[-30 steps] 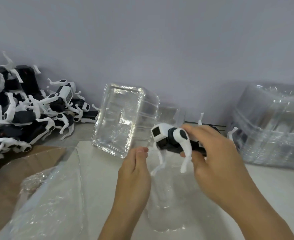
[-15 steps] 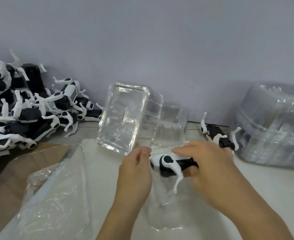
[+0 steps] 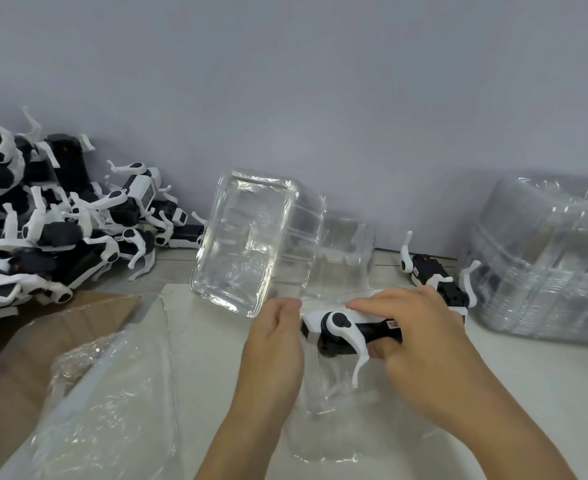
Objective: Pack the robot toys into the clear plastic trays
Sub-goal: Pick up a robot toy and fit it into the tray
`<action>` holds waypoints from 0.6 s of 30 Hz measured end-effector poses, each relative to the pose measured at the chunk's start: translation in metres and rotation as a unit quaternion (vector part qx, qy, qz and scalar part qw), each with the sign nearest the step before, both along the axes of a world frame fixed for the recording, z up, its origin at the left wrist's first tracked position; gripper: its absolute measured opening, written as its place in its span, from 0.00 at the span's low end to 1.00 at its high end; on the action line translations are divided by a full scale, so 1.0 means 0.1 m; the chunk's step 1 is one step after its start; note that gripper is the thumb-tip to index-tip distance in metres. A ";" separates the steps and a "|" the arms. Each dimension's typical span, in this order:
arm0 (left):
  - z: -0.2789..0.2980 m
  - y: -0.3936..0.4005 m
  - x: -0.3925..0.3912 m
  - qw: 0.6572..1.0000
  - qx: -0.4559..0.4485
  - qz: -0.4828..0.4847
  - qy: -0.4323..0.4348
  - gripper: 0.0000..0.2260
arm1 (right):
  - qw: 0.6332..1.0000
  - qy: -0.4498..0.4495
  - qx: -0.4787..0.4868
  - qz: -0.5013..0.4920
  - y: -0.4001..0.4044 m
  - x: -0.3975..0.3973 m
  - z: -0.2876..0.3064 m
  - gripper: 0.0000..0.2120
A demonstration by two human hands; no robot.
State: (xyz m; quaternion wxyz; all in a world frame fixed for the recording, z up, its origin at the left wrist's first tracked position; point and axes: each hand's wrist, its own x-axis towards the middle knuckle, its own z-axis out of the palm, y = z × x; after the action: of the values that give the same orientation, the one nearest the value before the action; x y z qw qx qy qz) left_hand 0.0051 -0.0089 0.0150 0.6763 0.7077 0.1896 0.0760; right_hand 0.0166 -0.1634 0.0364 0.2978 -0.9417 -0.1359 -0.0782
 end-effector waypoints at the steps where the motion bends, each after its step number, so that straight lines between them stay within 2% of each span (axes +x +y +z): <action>1: 0.00 0.00 0.00 1.000 0.011 0.001 0.000 0.11 | 1.000 0.001 -0.004 0.000 0.00 0.00 0.00 0.24; 7: -0.01 0.01 0.00 0.999 0.046 0.010 -0.003 0.12 | 0.999 0.002 0.029 0.035 -0.04 0.03 0.05 0.19; 12: 0.02 -0.01 -0.02 1.000 0.001 -0.003 0.001 0.11 | 1.000 0.005 -0.005 0.015 0.00 0.01 -0.01 0.22; 18: 0.03 -0.06 -0.03 0.998 -0.057 -0.022 0.030 0.06 | 1.000 0.003 0.004 0.009 0.03 0.03 -0.04 0.25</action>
State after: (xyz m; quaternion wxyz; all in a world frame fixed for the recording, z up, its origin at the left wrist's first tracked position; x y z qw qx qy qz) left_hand 0.0018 -0.0148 0.0183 0.7112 0.6738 0.1982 0.0294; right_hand 0.0195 -0.1608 0.0321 0.3024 -0.9396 -0.1430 -0.0730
